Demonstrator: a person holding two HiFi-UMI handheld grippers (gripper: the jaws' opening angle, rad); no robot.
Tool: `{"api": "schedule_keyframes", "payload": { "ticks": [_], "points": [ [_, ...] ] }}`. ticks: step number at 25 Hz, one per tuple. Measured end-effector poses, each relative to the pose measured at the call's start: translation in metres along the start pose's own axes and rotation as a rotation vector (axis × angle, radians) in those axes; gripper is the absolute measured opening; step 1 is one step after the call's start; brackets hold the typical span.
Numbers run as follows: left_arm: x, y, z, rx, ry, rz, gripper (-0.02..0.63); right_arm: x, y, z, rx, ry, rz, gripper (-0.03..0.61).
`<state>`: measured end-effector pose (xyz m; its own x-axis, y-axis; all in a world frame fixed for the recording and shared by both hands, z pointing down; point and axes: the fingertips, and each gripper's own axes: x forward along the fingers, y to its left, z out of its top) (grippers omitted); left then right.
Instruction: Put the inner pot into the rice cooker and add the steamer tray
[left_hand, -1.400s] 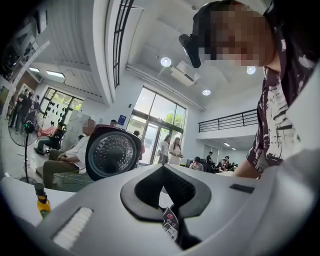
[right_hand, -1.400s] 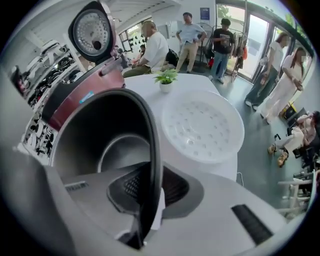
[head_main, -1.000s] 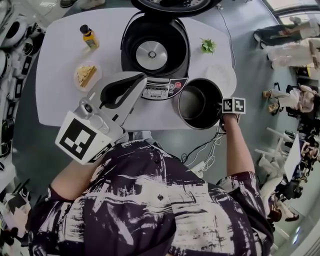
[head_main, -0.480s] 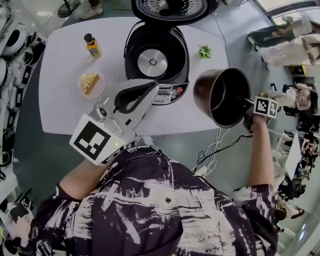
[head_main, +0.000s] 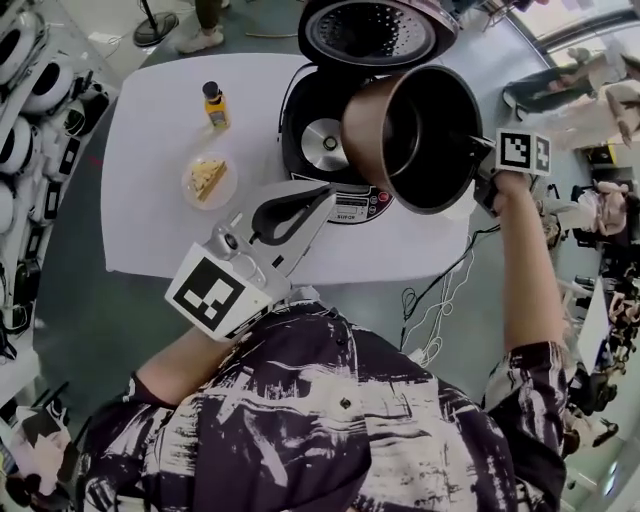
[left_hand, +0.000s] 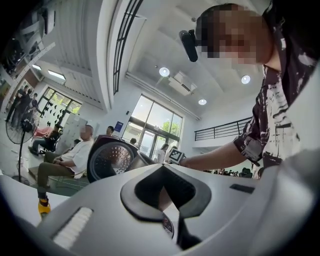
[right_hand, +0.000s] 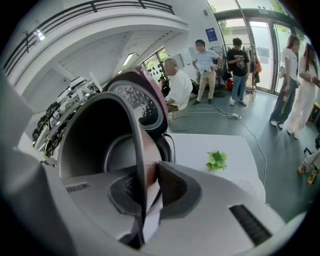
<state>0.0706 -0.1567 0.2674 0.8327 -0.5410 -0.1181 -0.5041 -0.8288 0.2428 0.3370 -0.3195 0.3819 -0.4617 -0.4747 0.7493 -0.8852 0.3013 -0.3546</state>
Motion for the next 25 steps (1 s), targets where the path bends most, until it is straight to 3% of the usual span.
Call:
{"api": "schedule_keyframes", "payload": {
  "ticks": [3, 13, 19, 25],
  "points": [
    [-0.014, 0.008, 0.002, -0.003, -0.006, 0.025, 0.005, 0.049, 0.017, 0.006, -0.011, 0.042, 0.011, 0.006],
    [-0.059, 0.041, 0.004, -0.012, -0.014, 0.115, 0.005, 0.135, 0.006, -0.015, 0.019, 0.154, -0.158, 0.012],
    [-0.074, 0.054, 0.003, -0.022, -0.024, 0.149, 0.005, 0.154, -0.002, -0.021, -0.069, 0.2, -0.294, 0.009],
    [-0.077, 0.06, 0.002, -0.03, -0.027, 0.157, 0.005, 0.162, -0.005, -0.027, -0.174, 0.266, -0.36, 0.008]
  ]
}}
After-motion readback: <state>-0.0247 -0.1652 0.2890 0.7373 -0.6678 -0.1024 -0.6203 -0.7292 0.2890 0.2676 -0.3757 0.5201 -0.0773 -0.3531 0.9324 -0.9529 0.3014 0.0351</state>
